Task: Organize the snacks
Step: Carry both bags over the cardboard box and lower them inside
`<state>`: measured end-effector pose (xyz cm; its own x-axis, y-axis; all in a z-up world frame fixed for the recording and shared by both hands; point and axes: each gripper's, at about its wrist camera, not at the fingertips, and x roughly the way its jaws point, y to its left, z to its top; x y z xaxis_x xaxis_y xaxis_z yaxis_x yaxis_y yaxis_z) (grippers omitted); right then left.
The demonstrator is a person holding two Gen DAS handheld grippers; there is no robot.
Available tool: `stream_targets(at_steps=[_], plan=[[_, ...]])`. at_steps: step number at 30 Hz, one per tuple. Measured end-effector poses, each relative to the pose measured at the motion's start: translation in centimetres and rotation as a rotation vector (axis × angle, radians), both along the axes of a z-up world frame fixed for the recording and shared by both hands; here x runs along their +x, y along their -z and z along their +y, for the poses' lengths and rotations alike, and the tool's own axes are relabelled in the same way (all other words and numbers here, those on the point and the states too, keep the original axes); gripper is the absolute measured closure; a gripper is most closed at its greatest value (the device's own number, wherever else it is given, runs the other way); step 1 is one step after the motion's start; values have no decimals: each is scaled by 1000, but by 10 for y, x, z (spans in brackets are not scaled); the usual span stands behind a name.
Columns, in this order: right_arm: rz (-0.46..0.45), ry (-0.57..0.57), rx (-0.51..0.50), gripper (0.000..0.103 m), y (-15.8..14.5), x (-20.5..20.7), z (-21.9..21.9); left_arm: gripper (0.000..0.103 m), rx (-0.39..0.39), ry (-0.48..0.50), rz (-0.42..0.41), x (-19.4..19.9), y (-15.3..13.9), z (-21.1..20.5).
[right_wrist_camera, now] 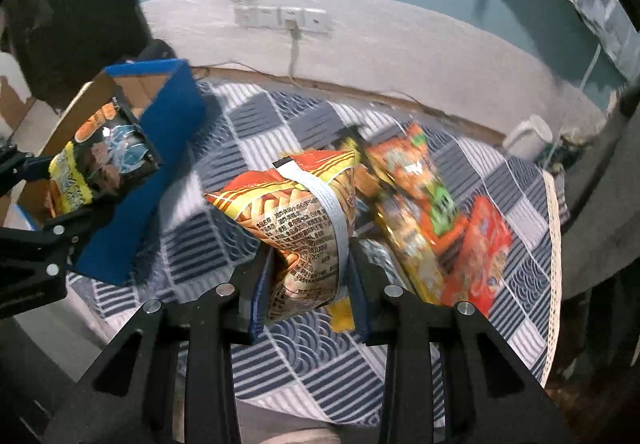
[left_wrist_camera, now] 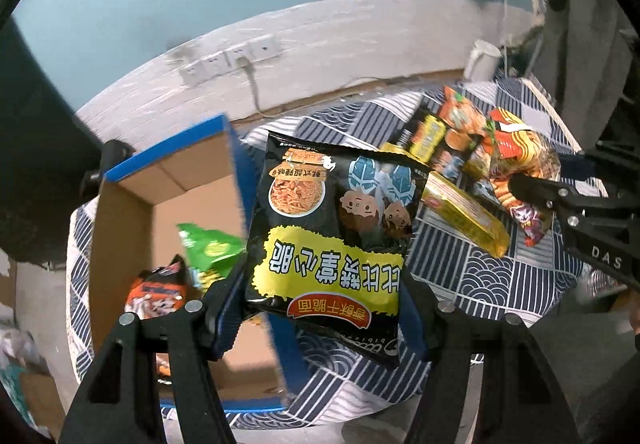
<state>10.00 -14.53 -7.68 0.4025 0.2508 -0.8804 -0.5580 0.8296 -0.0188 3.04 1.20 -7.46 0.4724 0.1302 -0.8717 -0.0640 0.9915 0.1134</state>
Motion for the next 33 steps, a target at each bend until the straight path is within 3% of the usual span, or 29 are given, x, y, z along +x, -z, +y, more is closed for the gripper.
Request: stream_targets(at_steps=[5, 12, 20, 33], plan=[[-9, -58, 19, 71, -14, -9, 36, 36, 33, -65, -39, -12, -12, 29], [-10, -149, 45, 71, -26, -18, 94, 36, -10, -169, -56, -29, -13, 81], [12, -225, 46, 71, -20, -30, 155, 36, -28, -292, -45, -48, -1, 137], [90, -301, 22, 70, 2, -47, 217, 36, -69, -397, -7, -63, 27, 183]])
